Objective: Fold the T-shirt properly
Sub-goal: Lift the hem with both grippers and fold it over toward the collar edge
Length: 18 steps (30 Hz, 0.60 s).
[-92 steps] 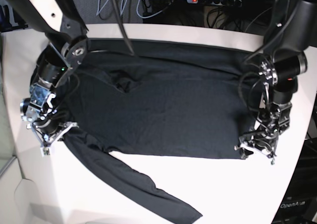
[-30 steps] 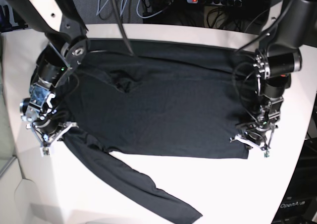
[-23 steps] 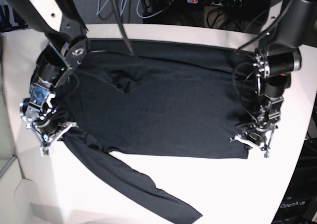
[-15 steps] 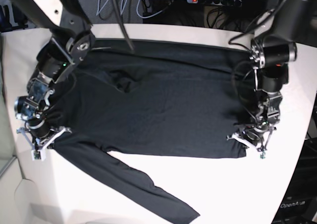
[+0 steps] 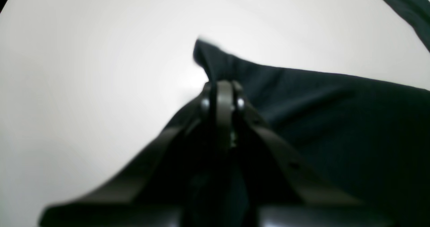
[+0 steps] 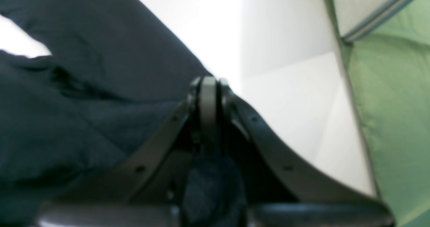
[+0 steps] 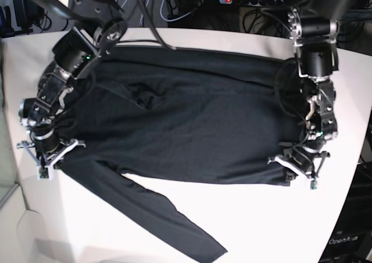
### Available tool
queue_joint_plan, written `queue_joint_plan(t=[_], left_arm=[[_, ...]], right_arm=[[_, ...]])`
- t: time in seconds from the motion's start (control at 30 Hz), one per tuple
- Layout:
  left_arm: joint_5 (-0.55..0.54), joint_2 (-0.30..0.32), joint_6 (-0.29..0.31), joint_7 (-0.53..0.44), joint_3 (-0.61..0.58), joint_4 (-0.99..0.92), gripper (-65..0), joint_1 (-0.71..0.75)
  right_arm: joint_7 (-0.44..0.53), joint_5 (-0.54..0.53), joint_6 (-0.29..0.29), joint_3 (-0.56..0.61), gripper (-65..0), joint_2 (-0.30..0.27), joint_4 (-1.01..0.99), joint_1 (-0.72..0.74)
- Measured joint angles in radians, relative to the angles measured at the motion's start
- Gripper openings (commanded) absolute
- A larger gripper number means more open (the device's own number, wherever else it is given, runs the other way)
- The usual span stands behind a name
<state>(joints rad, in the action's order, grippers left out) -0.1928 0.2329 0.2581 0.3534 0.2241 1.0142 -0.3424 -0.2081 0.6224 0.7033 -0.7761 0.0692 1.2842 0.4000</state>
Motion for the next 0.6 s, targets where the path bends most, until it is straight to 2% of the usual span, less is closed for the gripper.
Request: queue_joint_plan(t=[0.1,0.2,0.43,0.6], left_arm=[[-0.021,0.017,-0.012,0.011,0.003,0.040,-65.0,0.031],[-0.035,0.019,0.008,0.009,0.038,0.087,-65.0,0.071],[-0.036,0.024,0.000,0.013,0.087,0.122,-65.0,0.121],[-0.034,0.021,0.006,0.018,0.109,0.204,-65.0,0.183]], right_arm=[[0.003,-0.002,-0.001,-0.002,-65.0,-0.001,0.028,-0.020],[0.000,-0.053,0.000,-0.002,-65.0,0.008,0.067,-0.057],[0.000,-0.134,0.000,0.005,-65.0,0.011,0.187,-0.166],[-0.004,-0.138,0.000,0.002,-65.0,0.011,0.227,-0.211]])
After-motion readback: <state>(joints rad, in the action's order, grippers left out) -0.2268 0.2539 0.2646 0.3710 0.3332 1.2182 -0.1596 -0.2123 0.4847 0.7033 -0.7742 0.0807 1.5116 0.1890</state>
